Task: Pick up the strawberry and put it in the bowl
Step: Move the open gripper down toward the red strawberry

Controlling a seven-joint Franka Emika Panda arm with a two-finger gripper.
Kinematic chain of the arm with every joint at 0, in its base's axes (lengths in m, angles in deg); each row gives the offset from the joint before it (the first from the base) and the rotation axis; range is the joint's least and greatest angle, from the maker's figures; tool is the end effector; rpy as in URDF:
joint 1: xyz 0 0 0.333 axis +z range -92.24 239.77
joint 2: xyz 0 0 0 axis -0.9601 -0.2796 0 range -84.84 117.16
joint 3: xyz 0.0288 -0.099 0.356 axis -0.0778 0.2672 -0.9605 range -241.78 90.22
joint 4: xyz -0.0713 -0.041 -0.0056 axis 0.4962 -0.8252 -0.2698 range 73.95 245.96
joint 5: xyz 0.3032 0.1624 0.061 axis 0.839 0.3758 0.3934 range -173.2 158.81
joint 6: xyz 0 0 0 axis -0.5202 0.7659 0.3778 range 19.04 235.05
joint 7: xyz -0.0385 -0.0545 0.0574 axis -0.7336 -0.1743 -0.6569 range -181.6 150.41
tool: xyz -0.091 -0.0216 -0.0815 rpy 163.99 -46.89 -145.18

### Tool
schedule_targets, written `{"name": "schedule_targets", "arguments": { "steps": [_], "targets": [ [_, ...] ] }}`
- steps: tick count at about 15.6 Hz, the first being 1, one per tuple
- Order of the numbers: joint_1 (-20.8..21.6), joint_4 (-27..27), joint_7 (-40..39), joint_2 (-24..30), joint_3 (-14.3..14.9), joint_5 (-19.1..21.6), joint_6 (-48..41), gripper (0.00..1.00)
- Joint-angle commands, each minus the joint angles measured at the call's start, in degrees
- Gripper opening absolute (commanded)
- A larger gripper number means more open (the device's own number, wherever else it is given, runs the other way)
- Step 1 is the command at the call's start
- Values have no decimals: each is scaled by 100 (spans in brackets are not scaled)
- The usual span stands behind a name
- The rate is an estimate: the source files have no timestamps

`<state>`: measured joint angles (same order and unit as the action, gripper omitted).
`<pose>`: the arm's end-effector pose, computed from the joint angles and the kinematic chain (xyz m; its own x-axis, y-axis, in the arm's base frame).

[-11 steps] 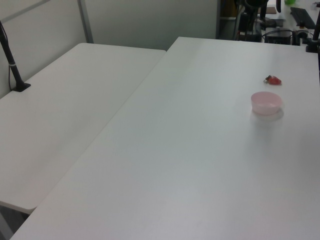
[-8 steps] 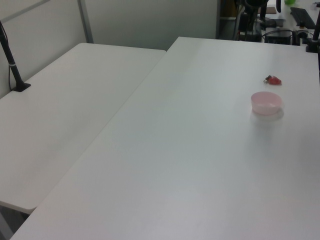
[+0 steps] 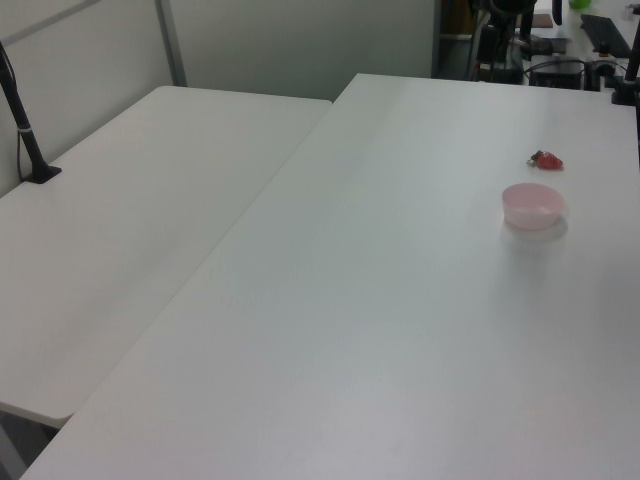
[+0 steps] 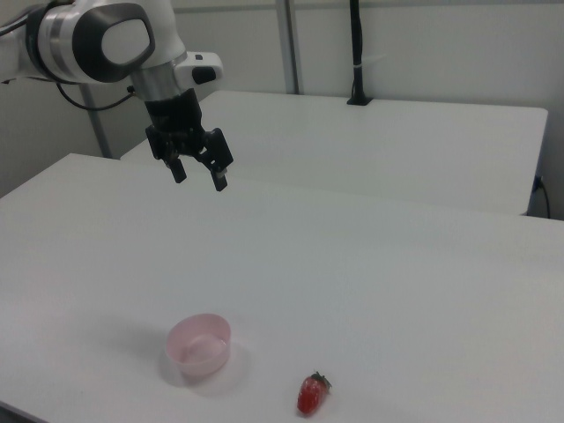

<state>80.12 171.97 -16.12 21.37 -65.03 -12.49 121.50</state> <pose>0.4910 -0.0522 0.6343 0.9957 -0.0494 0.0783 -0.0553 -0.9956 0.0754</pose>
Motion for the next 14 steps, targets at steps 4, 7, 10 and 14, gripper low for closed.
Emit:
{"name": "schedule_targets", "arguments": {
  "steps": [4,7,10,14],
  "targets": [
    [-467,91,-1711,147,85,2,-555,100],
    [-1213,361,-1881,112,85,-147,-470,100],
    [-1820,1178,-1959,129,208,-313,591,100],
    [-2121,2242,-2521,-63,655,-349,2243,100]
  ]
}}
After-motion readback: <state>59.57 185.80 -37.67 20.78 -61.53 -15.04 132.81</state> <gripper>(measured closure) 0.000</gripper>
